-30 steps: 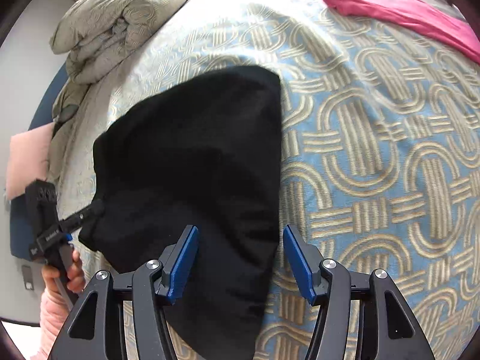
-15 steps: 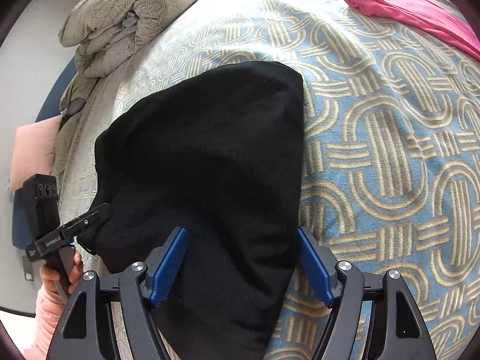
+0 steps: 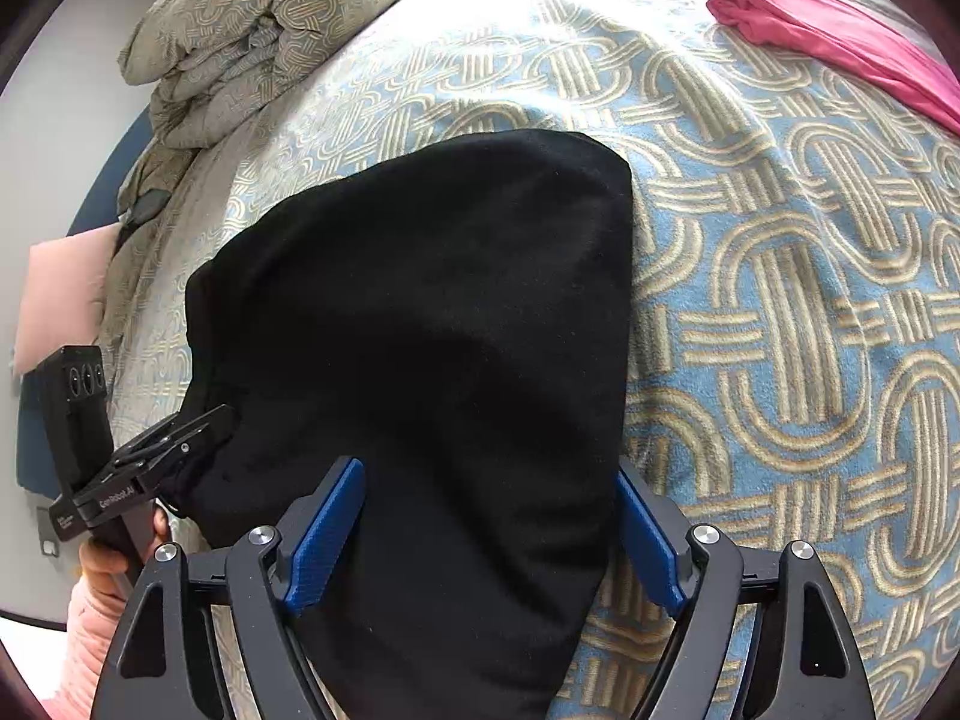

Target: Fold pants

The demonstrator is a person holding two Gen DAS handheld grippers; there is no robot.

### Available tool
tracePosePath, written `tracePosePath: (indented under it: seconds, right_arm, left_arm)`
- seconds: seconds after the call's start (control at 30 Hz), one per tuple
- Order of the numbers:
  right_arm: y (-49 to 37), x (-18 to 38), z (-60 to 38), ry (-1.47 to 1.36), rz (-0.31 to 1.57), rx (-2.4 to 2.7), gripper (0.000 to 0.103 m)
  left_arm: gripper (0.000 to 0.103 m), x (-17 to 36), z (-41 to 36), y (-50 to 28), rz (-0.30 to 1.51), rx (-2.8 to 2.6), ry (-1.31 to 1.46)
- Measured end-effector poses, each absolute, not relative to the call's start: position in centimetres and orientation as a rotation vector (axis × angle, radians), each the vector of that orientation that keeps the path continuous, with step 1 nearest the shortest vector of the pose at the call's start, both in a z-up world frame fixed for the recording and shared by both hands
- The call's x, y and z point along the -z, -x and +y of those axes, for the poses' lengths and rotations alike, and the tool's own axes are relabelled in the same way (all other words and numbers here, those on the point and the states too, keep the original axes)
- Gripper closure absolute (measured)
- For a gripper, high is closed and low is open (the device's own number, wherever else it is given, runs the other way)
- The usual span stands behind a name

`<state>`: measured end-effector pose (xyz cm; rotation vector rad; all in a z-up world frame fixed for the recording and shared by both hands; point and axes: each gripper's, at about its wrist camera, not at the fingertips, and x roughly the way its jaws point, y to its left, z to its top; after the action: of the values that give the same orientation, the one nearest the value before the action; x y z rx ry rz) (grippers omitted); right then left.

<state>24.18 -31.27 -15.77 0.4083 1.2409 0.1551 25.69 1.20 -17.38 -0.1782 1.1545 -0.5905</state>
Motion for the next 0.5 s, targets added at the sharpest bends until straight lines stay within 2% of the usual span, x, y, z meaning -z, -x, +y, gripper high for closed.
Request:
tracePosePath:
  seconds: [0.1, 0.17, 0.23, 0.27, 0.33, 0.37, 0.43, 0.5]
  right_arm:
    - [-24.5, 15.7, -31.2, -0.411, 1.231, -0.155, 0.02]
    - [-24.7, 15.8, -31.5, -0.448, 1.212, -0.138, 0.02]
    - [-25.3, 16.0, -31.8, -0.488, 1.181, -0.115, 0.027]
    - [-25.6, 16.0, -31.7, -0.472, 1.179, -0.098, 0.053]
    - [-26.1, 15.7, -31.3, -0.463, 1.192, -0.1, 0.069]
    - [-26.1, 15.2, -31.0, -0.458, 1.187, -0.113, 0.082]
    - [-25.7, 13.1, -30.0, -0.414, 1.152, -0.126, 0.086]
    - [-25.4, 11.2, -29.2, -0.397, 1.125, -0.132, 0.087]
  left_arm:
    - [0.021, 17.3, 0.9, -25.7, 1.143, 0.578, 0.171]
    - [0.028, 17.1, 0.4, -25.7, 1.121, 0.576, 0.153]
    - [0.046, 16.9, 0.6, -25.8, 1.113, 0.579, 0.17]
    - [0.051, 16.7, 0.7, -25.9, 1.111, 0.579, 0.179]
    - [0.068, 16.0, 0.9, -25.8, 1.098, 0.552, 0.172]
    - [0.07, 15.3, 0.8, -25.5, 1.085, 0.534, 0.151]
    - [0.077, 13.8, 0.1, -24.9, 1.046, 0.524, 0.101]
    - [0.079, 12.0, -0.9, -24.1, 0.998, 0.526, 0.036]
